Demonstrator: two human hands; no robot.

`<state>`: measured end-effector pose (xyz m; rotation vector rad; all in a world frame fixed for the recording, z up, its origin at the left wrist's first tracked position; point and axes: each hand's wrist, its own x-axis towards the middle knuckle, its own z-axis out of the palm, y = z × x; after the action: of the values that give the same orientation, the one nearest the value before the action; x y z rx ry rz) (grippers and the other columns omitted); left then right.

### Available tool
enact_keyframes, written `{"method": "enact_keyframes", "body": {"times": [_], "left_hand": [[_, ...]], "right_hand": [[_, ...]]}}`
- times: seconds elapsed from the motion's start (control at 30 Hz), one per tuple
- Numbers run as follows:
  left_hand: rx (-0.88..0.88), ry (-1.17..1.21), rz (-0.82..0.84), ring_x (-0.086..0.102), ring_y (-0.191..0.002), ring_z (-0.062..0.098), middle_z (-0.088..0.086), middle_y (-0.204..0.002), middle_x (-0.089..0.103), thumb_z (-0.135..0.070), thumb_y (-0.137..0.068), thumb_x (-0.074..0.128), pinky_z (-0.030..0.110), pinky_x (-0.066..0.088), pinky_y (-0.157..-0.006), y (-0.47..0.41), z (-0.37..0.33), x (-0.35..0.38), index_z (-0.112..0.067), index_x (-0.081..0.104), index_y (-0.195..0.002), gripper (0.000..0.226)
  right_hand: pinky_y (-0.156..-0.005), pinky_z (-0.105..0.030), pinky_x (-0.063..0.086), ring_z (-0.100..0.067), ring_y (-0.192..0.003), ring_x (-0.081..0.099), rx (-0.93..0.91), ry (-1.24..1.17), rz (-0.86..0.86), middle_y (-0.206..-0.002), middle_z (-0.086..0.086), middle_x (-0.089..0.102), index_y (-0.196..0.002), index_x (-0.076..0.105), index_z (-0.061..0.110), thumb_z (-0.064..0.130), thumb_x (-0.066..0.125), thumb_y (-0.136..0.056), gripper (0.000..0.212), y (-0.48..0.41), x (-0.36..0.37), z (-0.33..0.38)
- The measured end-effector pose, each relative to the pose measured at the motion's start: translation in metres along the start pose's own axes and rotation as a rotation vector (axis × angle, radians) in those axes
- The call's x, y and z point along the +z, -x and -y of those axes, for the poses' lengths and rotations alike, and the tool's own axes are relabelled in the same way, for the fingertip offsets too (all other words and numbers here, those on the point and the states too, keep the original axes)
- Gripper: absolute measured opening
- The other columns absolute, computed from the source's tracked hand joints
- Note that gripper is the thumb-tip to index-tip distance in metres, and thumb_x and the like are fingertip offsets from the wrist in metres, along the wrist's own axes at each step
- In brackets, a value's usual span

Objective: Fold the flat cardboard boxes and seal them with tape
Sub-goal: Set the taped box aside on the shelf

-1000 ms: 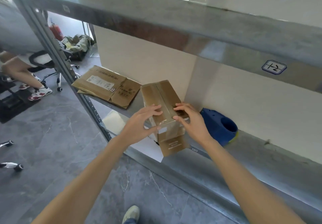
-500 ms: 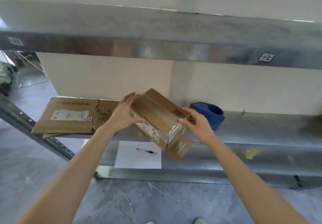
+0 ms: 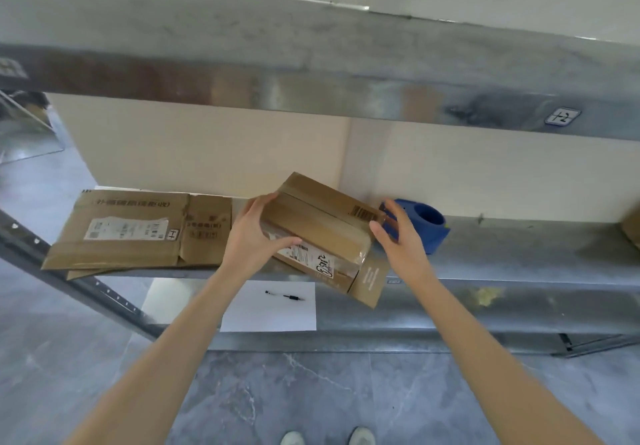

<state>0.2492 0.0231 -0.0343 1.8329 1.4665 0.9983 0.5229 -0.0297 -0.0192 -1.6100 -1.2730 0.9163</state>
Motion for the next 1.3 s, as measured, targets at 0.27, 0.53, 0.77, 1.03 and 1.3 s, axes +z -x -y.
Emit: {"method": "enact_keyframes", "body": {"times": [0.27, 0.53, 0.77, 1.03, 1.3], "left_hand": [[-0.045, -0.001, 0.066, 0.030, -0.127, 0.006, -0.016, -0.131, 0.026, -0.050, -0.057, 0.090, 0.030, 0.029, -0.110, 0.007, -0.003, 0.006, -0.030, 0.029, -0.150, 0.112], [-0.025, 0.114, 0.181, 0.026, -0.143, 0.004, -0.017, -0.158, 0.025, -0.051, -0.072, 0.074, 0.034, 0.028, -0.117, 0.018, 0.010, 0.007, -0.033, 0.013, -0.157, 0.106], [-0.003, 0.173, 0.252, 0.068, -0.096, 0.005, -0.016, -0.156, 0.033, -0.046, -0.074, 0.074, 0.041, 0.053, -0.098, 0.018, 0.018, -0.002, -0.041, 0.014, -0.155, 0.101], [0.002, 0.277, 0.220, 0.065, -0.100, 0.001, -0.035, -0.135, 0.050, -0.027, -0.076, 0.079, 0.035, 0.051, -0.101, 0.023, 0.026, -0.009, -0.043, 0.032, -0.145, 0.086], [-0.092, 0.281, 0.158, 0.062, -0.102, -0.012, -0.030, -0.104, 0.066, -0.016, -0.087, 0.073, 0.007, 0.050, -0.080, 0.026, 0.033, 0.000, -0.035, 0.043, -0.140, 0.064]], "right_hand": [[-0.124, -0.033, 0.013, 0.013, -0.144, -0.007, -0.018, 0.097, 0.066, -0.164, 0.016, -0.010, -0.158, -0.001, 0.029, 0.071, 0.068, -0.068, 0.121, 0.030, 0.033, -0.001], [-0.111, -0.025, 0.021, 0.031, -0.127, -0.014, -0.107, 0.326, 0.100, -0.161, 0.010, -0.027, -0.156, -0.014, 0.032, 0.058, 0.075, -0.072, 0.125, 0.025, 0.037, -0.006], [-0.111, -0.030, 0.033, -0.013, -0.148, 0.017, -0.185, 0.334, 0.091, -0.161, 0.011, -0.028, -0.151, 0.011, 0.056, 0.066, 0.067, -0.072, 0.098, 0.033, 0.036, -0.011], [-0.111, -0.039, 0.043, 0.032, -0.130, 0.006, -0.236, 0.242, 0.094, -0.163, 0.014, -0.021, -0.150, 0.014, 0.058, 0.060, 0.062, -0.081, 0.084, 0.041, 0.034, -0.021], [-0.119, -0.047, 0.030, 0.005, -0.148, 0.003, -0.157, 0.143, 0.085, -0.164, 0.018, -0.015, -0.152, -0.001, 0.055, 0.059, 0.065, -0.080, 0.098, 0.040, 0.038, -0.016]]}}
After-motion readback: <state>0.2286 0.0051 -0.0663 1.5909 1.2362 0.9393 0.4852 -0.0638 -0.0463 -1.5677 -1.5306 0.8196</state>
